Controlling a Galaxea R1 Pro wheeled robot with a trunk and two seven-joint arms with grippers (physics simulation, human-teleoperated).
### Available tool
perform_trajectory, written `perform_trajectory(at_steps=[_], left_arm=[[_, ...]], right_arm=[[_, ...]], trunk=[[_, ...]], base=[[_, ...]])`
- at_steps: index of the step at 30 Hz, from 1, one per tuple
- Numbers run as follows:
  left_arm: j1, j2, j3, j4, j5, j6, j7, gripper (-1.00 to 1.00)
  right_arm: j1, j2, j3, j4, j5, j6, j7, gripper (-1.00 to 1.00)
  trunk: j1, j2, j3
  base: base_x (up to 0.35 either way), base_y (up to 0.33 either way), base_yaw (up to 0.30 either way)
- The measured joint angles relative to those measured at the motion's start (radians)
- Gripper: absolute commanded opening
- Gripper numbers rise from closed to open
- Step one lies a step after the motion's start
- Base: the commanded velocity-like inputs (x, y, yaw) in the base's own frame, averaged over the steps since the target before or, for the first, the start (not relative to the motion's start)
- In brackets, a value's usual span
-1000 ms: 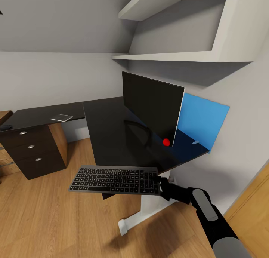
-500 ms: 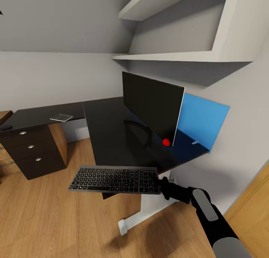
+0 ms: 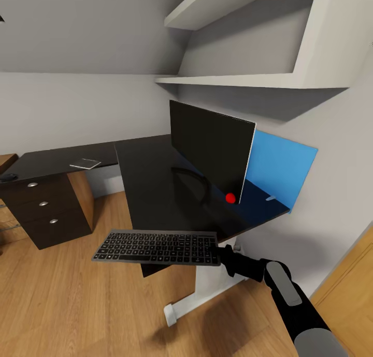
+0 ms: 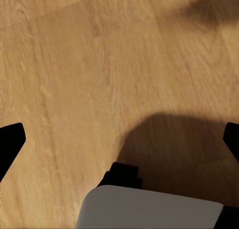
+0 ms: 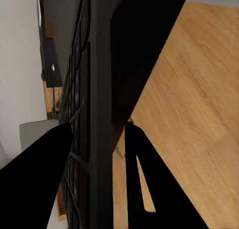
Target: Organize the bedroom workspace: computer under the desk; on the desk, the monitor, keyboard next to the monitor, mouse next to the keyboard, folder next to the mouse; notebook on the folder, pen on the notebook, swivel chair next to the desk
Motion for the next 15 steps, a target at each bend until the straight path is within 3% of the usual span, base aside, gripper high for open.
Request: perform_trajectory(at_steps=[2, 7, 15], left_arm=[[0.000, 0.000, 0.000, 0.000, 0.000, 0.000, 0.000, 1.00], [0.000, 0.000, 0.000, 0.000, 0.001, 0.001, 0.000, 1.00], [0.000, 0.000, 0.000, 0.000, 0.001, 0.001, 0.000, 1.00]], right_arm=[[0.000, 0.002, 0.008, -0.001, 0.007, 0.000, 0.000, -1.00], [0.000, 0.005, 0.078, -0.019, 0.027, -0.013, 0.000, -1.00], [0.000, 0.005, 0.092, -0.043, 0.036, -0.038, 0.000, -1.00]], trunk=[[-0.008, 0.014, 0.006], [-0.027, 0.049, 0.022], [-0.058, 0.105, 0.047]], base=[[0.000, 0.000, 0.000], [0.000, 0.000, 0.000], [0.000, 0.000, 0.000]])
